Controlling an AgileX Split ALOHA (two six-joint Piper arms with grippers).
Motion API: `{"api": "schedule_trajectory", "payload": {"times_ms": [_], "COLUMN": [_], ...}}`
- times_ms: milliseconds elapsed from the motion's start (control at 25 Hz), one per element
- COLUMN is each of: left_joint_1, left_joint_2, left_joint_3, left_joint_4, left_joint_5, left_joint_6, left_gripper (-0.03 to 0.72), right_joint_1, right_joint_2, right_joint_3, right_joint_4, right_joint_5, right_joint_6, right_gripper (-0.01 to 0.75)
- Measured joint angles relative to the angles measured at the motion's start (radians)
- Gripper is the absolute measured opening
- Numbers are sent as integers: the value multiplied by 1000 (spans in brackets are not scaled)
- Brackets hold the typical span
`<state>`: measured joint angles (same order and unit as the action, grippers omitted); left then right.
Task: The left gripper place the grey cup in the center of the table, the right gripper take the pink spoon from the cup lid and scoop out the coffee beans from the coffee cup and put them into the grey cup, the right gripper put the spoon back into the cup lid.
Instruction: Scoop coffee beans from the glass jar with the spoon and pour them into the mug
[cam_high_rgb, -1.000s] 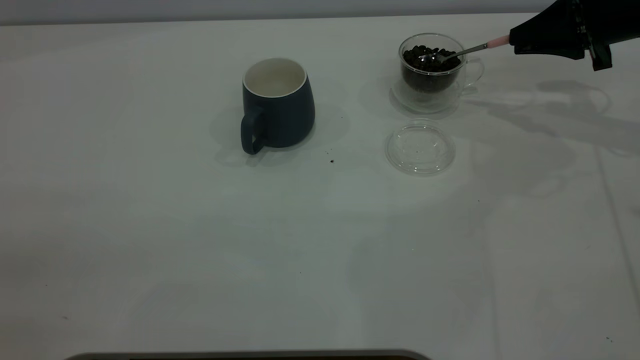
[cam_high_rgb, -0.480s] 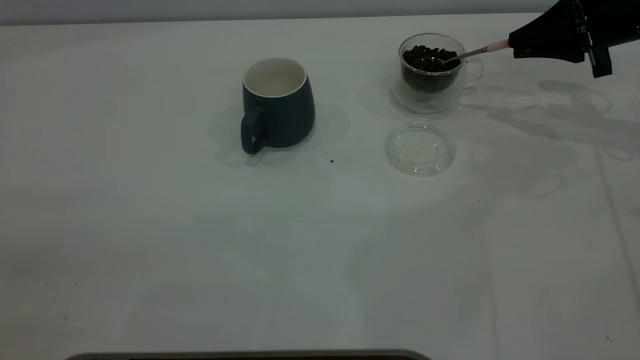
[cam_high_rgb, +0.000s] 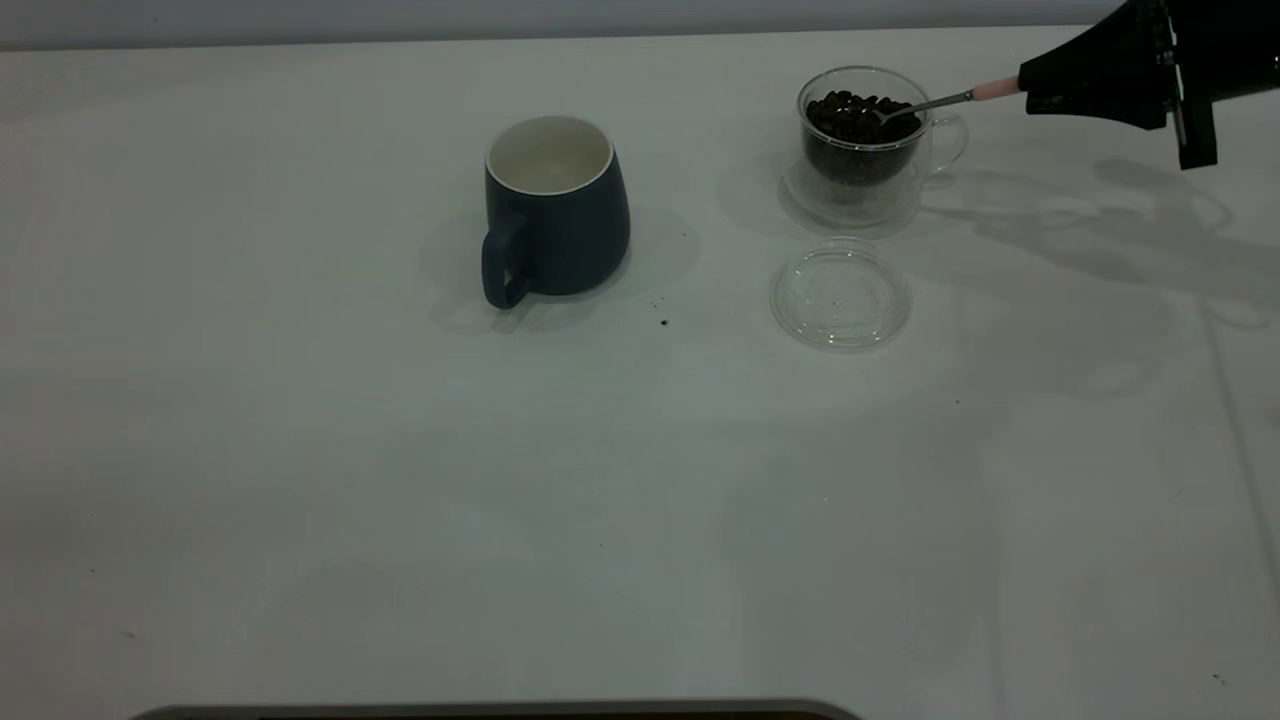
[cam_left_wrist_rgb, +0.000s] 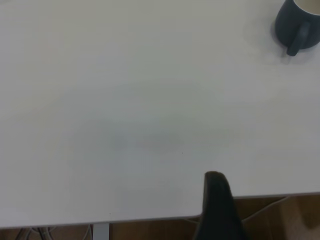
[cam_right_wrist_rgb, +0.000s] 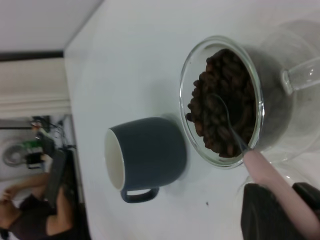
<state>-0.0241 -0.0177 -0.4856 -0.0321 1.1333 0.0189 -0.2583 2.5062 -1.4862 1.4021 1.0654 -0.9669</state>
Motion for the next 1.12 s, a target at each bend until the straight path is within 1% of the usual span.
{"api": "schedule_trajectory", "payload": {"times_ms": [360,720,920,1120], "left_joint_1": [0,0,0,0], "left_joint_2": [0,0,0,0], "left_joint_3": [0,0,0,0], "left_joint_4": [0,-1,-1,-1], "left_joint_5": [0,0,0,0], "left_joint_6": [0,0,0,0], "left_gripper": [565,565,565,565], "right_joint_1": [-25,-45,-45,-13], "right_joint_2": [40,51,52,52], "right_joint_3": [-2,-3,-3,-3], "right_joint_4": [75,88,107,121], "right_joint_5": [63,75,77,77], "right_joint_6": [0,-1,-1,-1], "right_gripper": [114,114,114,114]}}
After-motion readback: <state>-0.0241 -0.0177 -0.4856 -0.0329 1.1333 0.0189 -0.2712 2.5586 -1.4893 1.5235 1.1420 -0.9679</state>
